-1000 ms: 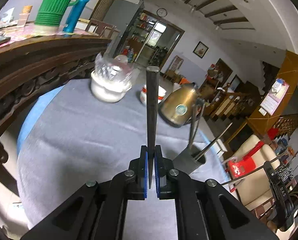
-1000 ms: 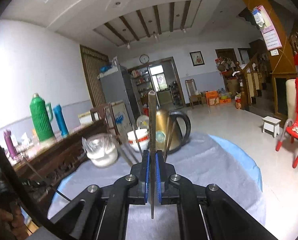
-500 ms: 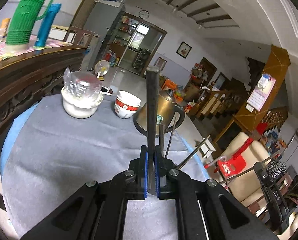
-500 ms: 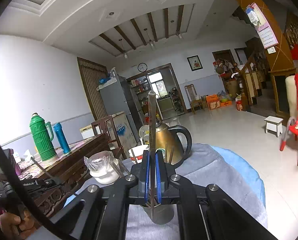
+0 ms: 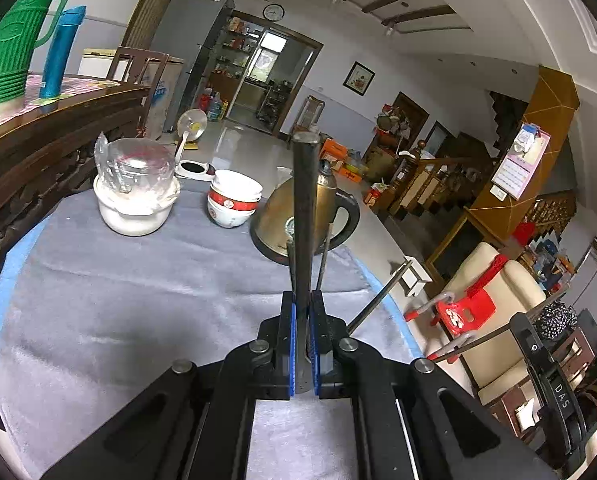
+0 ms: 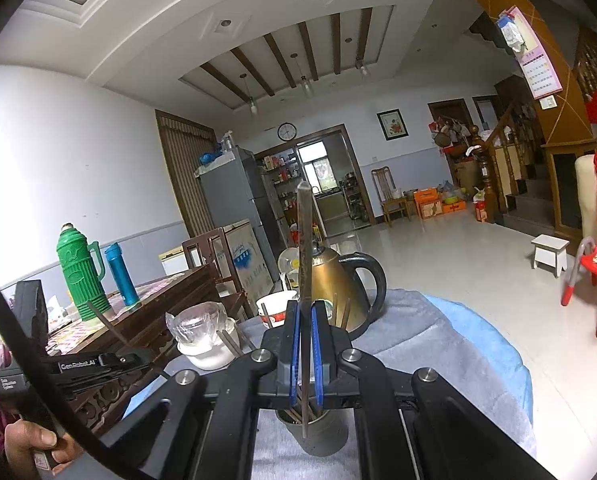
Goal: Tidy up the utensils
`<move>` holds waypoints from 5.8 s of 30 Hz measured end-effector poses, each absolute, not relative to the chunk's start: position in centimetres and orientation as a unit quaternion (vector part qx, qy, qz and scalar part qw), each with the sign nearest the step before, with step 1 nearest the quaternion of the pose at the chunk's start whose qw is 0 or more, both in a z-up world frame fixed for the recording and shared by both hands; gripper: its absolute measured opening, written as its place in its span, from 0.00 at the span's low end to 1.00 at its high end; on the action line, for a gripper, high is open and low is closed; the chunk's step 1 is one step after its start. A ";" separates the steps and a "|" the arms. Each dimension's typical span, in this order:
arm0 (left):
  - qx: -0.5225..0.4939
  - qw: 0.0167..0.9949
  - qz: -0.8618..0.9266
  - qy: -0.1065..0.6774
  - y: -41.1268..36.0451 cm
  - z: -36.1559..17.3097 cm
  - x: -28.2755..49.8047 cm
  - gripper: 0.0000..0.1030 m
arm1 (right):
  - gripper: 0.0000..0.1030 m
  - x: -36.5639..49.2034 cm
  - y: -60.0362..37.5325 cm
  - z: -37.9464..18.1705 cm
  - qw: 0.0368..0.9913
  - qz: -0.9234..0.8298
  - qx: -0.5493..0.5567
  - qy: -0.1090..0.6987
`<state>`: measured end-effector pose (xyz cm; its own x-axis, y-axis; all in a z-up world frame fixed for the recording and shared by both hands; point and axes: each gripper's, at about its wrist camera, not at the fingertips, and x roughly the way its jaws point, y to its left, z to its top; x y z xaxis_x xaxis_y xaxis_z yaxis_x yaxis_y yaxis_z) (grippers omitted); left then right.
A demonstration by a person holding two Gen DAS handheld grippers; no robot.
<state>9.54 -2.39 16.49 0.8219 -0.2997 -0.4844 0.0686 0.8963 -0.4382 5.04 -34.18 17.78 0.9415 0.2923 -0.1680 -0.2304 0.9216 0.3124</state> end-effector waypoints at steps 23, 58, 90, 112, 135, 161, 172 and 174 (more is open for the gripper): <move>-0.176 0.935 -0.134 0.278 -5.3 17.8 13.3 0.06 | 0.06 9.7 -33.1 18.5 0.977 0.140 0.117 0.112; -0.131 0.918 -0.147 0.346 -8.4 14.3 17.4 0.06 | 0.06 14.5 -30.4 14.4 0.971 0.141 0.070 0.183; -0.109 0.909 -0.150 0.374 -9.7 12.7 18.6 0.06 | 0.06 16.0 -29.5 12.3 0.964 0.143 0.064 0.214; -0.093 0.900 -0.146 0.400 -10.7 10.9 19.8 0.06 | 0.06 17.0 -29.2 10.9 0.958 0.142 0.057 0.241; -0.119 0.897 -0.141 0.401 -9.2 12.5 19.3 0.34 | 0.32 17.5 -29.5 12.0 0.958 0.131 0.052 0.250; -0.120 0.931 -0.107 0.328 -4.8 17.0 12.1 0.66 | 0.77 7.9 -31.0 14.4 0.977 0.090 0.048 0.185; -0.101 0.938 -0.091 0.317 -5.3 17.4 11.0 0.72 | 0.77 7.4 -30.6 14.2 0.975 0.101 0.047 0.193; -0.099 0.940 -0.092 0.314 -5.3 17.5 10.9 0.72 | 0.77 7.3 -30.5 14.1 0.974 0.102 0.047 0.196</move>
